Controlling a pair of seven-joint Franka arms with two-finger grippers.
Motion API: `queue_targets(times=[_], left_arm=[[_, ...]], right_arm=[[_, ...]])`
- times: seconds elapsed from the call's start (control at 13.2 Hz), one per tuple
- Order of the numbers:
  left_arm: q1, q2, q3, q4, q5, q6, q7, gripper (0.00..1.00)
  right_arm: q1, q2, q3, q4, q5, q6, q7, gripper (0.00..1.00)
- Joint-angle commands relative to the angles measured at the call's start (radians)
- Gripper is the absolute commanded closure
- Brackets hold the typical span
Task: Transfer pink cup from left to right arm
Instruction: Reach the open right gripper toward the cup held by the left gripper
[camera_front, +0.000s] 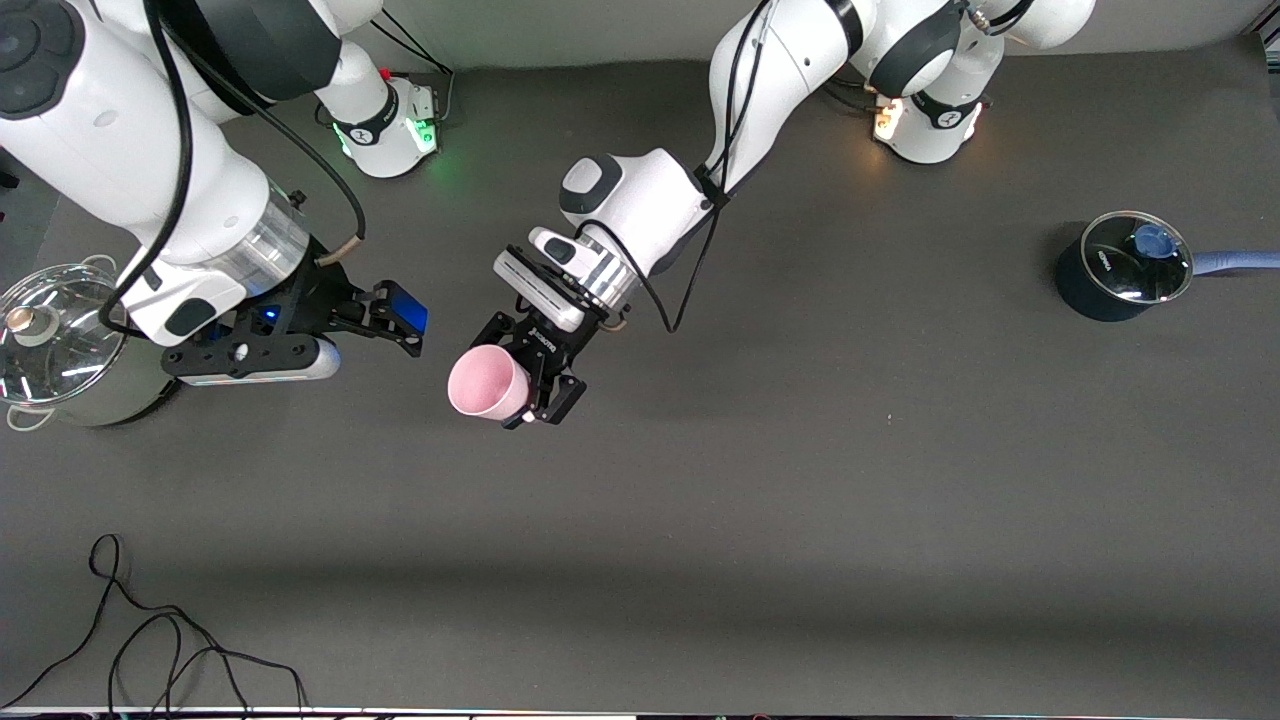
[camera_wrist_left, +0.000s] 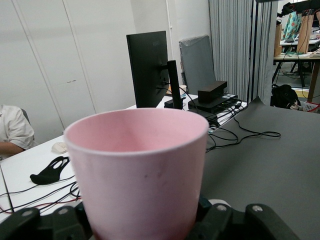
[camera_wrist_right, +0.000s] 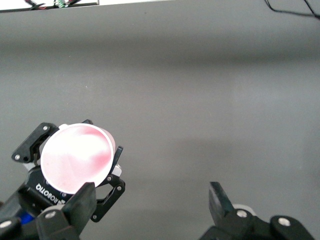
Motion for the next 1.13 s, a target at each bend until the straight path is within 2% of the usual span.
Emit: queue_targets(times=[0.0,0.3,0.53,1.06], left_arm=[[-0.017,0.009,0.020,0.011,0.005,0.007,-0.016,1.00],[-0.017,0.007,0.021,0.009,0.005,0.007,-0.016,1.00],[-0.017,0.006,0.021,0.009,0.003,0.007,-0.018,1.00],[-0.017,0.006,0.020,0.011,0.001,0.007,-0.019,1.00]], right_arm=[[0.029,0.041,-0.009,0.031,0.009,0.018,0.144,0.00],[0.032,0.054,-0.009,0.022,0.021,0.076,0.217,0.00],[0.032,0.057,-0.009,-0.030,0.022,0.153,0.221,0.00],[0.035,0.046,-0.009,-0.096,0.047,0.144,0.206,0.00]])
